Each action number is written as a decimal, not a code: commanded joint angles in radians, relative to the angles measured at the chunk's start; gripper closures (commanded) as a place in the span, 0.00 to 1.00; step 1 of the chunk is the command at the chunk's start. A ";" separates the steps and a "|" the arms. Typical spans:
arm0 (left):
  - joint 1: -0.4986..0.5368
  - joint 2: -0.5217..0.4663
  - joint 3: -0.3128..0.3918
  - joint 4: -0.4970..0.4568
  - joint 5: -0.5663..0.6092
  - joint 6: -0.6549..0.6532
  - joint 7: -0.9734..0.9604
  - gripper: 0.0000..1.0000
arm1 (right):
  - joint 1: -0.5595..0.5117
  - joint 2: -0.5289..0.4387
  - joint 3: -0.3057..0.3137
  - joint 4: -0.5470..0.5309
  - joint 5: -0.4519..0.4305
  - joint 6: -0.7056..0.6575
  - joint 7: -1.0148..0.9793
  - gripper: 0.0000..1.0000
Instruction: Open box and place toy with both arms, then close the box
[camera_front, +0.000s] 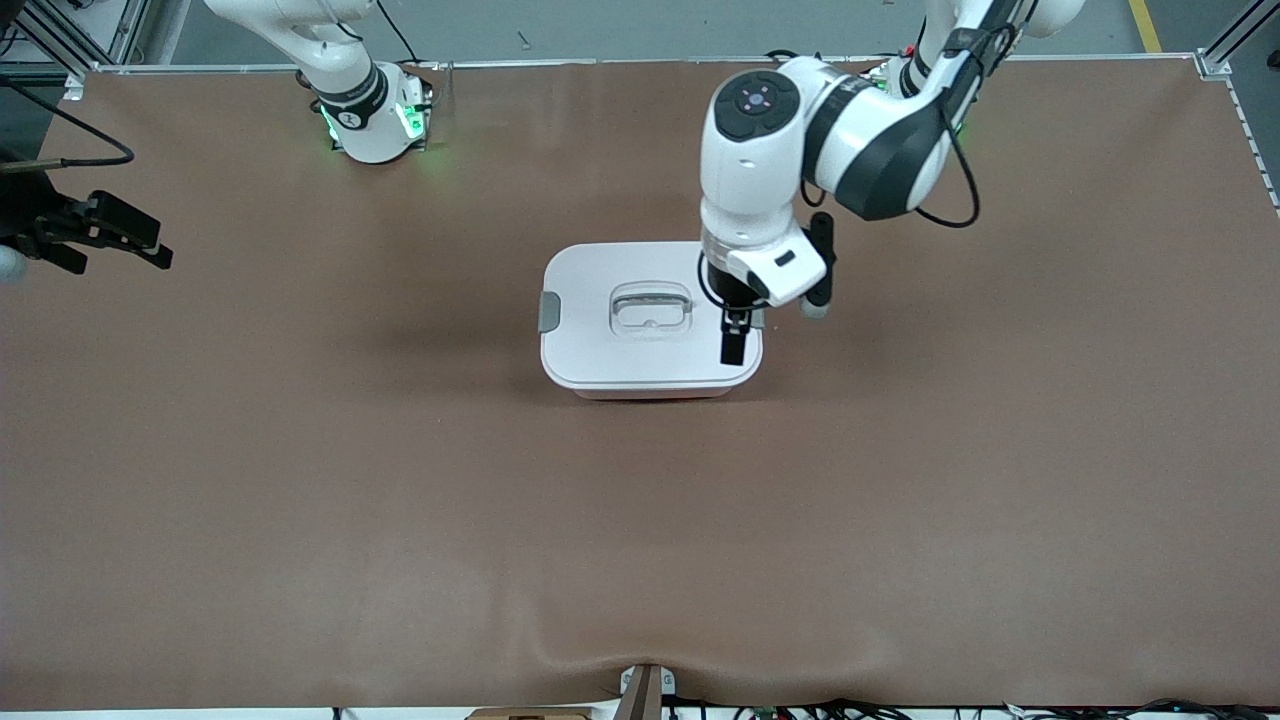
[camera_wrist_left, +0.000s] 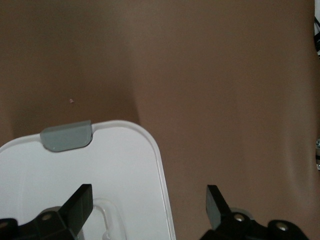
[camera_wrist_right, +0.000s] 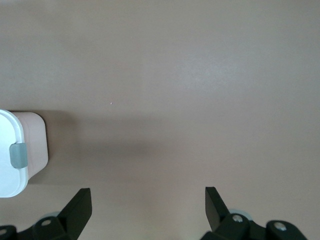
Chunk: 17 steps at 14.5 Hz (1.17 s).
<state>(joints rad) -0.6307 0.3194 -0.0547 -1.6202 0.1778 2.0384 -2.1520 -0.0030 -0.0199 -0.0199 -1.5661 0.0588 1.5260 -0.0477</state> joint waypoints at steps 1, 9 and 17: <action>0.042 -0.014 -0.007 0.032 0.009 -0.023 0.067 0.00 | 0.006 -0.011 0.008 -0.006 -0.020 -0.007 -0.004 0.00; 0.121 -0.037 -0.010 0.034 0.008 -0.084 0.237 0.00 | 0.005 -0.018 0.003 -0.003 -0.050 -0.049 -0.004 0.00; 0.226 -0.079 -0.013 0.036 -0.040 -0.176 0.474 0.00 | 0.004 -0.017 0.005 0.004 -0.050 -0.041 -0.003 0.00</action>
<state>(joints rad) -0.4340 0.2573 -0.0560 -1.5808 0.1585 1.8806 -1.7320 0.0000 -0.0226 -0.0187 -1.5644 0.0202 1.4888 -0.0480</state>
